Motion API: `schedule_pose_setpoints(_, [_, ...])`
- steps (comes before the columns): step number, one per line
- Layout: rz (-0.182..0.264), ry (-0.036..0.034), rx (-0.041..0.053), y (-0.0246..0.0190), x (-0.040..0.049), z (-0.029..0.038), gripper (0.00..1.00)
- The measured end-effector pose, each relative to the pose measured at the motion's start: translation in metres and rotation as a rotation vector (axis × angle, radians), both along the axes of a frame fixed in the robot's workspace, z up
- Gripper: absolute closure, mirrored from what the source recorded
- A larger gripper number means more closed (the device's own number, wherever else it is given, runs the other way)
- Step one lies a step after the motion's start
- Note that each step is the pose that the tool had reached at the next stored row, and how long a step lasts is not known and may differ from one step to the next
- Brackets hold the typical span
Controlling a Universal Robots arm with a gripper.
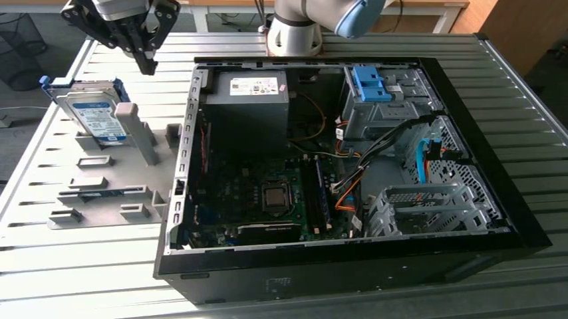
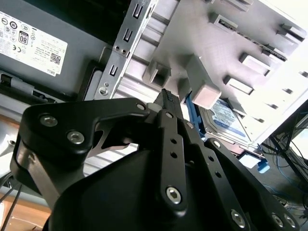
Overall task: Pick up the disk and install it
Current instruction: 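Reach for the disk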
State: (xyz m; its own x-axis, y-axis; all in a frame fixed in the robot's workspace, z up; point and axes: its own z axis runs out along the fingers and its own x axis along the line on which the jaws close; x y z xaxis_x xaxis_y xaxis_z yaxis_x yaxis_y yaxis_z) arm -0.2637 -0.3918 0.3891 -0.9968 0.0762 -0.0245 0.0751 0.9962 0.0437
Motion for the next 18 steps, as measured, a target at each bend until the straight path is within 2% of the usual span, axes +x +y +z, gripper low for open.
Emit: schedule_pose_setpoints(18, [0.0, 0.0, 0.0, 0.0, -0.0061, -0.0002, 0.89])
